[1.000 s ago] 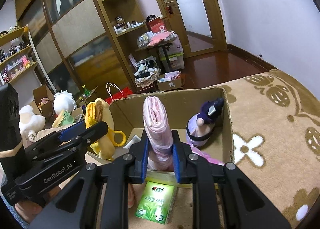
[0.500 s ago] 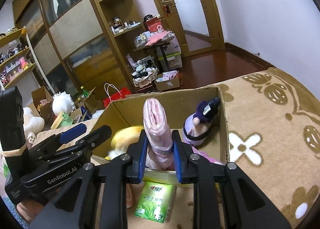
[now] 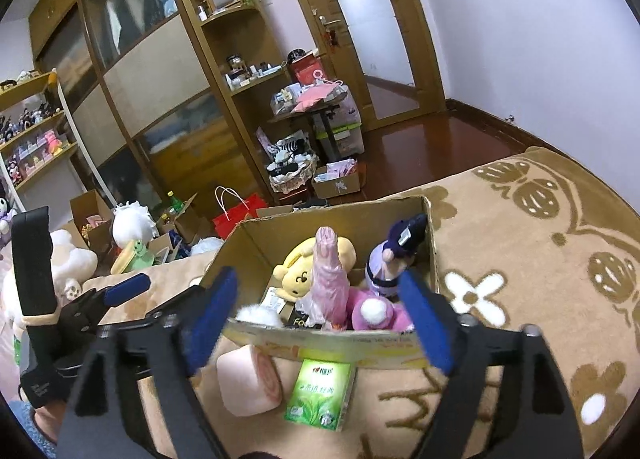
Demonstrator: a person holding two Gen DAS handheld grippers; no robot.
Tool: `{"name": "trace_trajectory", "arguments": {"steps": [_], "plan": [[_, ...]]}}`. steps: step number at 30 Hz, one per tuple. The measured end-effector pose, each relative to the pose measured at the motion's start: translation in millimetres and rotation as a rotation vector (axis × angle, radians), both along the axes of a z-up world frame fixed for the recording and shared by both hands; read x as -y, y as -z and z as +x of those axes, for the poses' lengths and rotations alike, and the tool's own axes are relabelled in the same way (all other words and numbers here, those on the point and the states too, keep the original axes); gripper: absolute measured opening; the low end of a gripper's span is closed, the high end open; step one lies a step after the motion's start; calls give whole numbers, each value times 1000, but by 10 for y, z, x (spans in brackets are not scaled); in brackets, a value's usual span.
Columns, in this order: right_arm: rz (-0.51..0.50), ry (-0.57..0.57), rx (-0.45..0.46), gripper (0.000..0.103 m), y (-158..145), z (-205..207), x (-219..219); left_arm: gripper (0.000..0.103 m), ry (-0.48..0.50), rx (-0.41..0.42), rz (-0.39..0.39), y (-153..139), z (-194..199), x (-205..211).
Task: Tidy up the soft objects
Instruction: 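Open both tools to drop the yellow plush and pink roll into the box, then move left tool to the pink swirl cushion while right tool approaches the green tissue pack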
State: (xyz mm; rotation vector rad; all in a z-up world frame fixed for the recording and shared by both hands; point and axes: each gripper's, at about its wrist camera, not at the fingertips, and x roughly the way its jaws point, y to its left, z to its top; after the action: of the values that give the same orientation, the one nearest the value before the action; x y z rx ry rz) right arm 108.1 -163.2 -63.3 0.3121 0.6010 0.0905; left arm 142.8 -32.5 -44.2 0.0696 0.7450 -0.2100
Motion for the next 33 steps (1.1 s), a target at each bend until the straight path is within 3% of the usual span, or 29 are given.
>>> {"name": "trace_trajectory", "arguments": {"steps": [3, 15, 33], "plan": [[-5, 2, -14, 103, -18, -81, -39, 99, -5, -5, 13, -58, -114, -41], [-82, -8, -107, 103, 154, -354, -194, 101, -50, -76, 20, -145, -387, -250], [-159, -10, -168, 103, 499, -295, -310, 101, -56, -243, 57, 259, -179, -187]]}}
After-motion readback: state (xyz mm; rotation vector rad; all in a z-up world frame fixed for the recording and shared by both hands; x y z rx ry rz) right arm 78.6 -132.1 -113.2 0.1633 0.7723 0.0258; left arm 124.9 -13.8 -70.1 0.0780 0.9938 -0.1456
